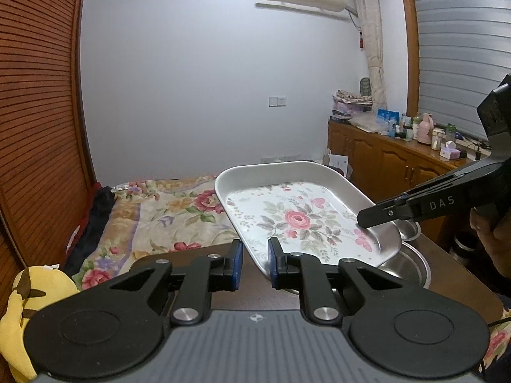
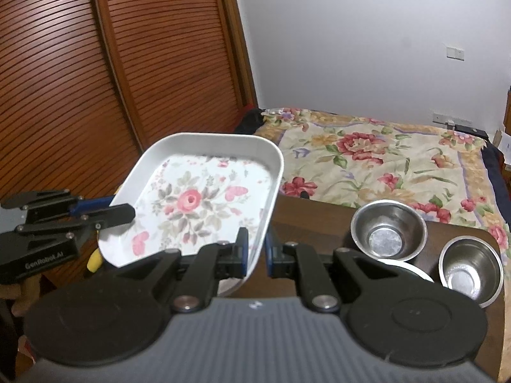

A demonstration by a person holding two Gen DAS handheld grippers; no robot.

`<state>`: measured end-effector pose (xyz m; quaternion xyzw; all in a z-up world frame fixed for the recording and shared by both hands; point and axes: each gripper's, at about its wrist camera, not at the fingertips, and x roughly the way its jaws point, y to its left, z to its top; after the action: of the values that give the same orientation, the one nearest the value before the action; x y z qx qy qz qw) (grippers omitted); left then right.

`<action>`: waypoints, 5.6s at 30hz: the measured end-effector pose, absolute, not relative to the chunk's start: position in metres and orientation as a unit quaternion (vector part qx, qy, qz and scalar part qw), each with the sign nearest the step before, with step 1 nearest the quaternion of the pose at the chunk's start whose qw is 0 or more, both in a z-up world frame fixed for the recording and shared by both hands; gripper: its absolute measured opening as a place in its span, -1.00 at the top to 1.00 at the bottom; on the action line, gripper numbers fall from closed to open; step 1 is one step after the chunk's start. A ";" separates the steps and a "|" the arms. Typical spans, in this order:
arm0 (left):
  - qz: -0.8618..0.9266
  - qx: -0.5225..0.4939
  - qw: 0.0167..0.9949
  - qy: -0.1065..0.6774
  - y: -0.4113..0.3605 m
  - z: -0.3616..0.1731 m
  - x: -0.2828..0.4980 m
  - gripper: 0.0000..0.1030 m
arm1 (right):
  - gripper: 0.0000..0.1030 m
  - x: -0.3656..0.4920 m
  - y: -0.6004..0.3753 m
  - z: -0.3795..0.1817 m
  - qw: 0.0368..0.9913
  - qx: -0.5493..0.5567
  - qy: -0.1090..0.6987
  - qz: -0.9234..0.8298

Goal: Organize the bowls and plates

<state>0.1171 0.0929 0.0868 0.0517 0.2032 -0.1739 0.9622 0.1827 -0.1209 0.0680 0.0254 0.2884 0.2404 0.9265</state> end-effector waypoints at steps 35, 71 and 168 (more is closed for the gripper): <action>-0.164 0.036 0.936 0.308 0.105 -0.014 0.076 0.65 | 0.75 0.120 -0.105 -0.040 0.900 0.032 0.345 0.263; -0.130 0.058 0.931 0.337 0.108 -0.060 0.082 0.65 | 0.66 0.098 -0.095 -0.065 0.912 0.006 0.321 0.254; -0.234 -0.006 0.919 0.316 -0.049 -0.027 0.172 0.34 | 0.62 0.155 -0.269 -0.061 0.954 0.164 0.236 0.089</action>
<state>0.1718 -0.0495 -0.0274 -0.0060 0.3159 -0.2344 0.9194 0.1554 -0.2687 -0.0608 0.1645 0.2359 0.0892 0.9536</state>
